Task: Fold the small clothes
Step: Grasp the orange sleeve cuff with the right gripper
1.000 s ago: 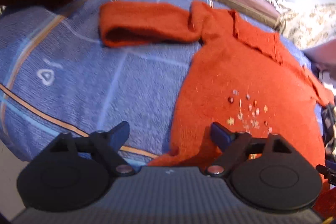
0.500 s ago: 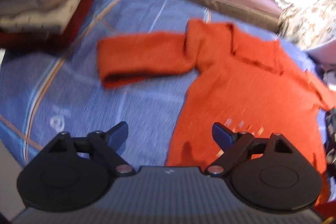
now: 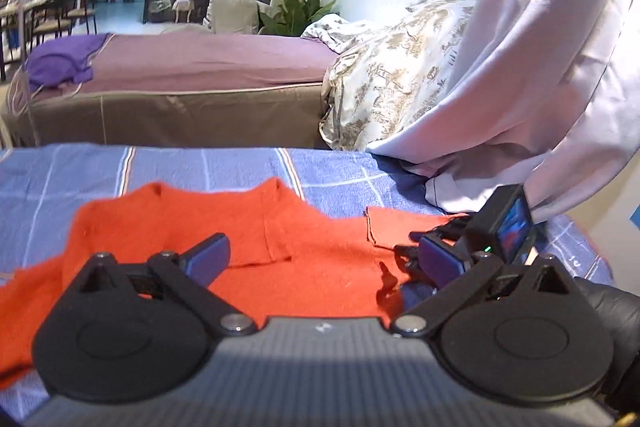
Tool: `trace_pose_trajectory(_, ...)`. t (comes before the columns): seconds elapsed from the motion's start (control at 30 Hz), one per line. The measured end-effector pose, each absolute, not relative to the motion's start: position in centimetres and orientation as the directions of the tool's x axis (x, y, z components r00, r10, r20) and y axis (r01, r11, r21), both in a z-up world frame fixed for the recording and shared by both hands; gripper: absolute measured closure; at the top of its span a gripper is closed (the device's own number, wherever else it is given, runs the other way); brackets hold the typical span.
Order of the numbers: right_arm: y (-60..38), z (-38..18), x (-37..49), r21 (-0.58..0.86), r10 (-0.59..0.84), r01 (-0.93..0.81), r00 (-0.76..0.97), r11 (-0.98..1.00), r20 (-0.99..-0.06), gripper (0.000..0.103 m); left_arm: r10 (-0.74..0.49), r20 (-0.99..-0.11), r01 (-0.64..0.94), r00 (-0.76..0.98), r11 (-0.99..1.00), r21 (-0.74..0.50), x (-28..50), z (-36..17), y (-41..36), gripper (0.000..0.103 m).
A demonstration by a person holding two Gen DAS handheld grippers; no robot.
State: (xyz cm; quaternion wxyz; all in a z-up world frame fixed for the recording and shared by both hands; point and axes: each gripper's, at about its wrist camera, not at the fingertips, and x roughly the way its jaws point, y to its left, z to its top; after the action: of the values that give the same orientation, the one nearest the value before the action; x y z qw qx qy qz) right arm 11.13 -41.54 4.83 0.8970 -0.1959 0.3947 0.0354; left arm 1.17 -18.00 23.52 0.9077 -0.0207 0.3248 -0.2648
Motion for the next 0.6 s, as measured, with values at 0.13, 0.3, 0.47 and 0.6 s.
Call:
trace_pose_trajectory(0.13,-41.7,2.9,12.1,-0.355,-0.105,-0.245,0.673,0.902,-0.732,0.061,-0.440,-0.674,0.442,0.593,0.878,-0.184,2.2,19.2,-20.9,0.000)
trace_pose_trajectory(0.3,-42.4,1.7,12.9,-0.363,-0.107,-0.257,0.669,0.896,-0.736,0.063,-0.403,-0.793,0.375,0.457,0.896,-0.239,2.8,12.1,-20.5,0.001)
trace_pose_trajectory(0.47,-45.0,4.1,11.9,-0.308,-0.112,-0.137,0.733,0.941,-0.671,0.099,-0.361,-0.821,0.352,0.442,0.912,-0.212,3.2,10.1,-19.9,0.001)
trace_pose_trajectory(0.6,-49.8,7.7,9.7,-0.329,-0.219,0.022,0.787,0.944,-0.577,0.099,-0.373,-0.800,0.366,0.470,0.907,-0.207,4.6,10.0,-21.2,0.001)
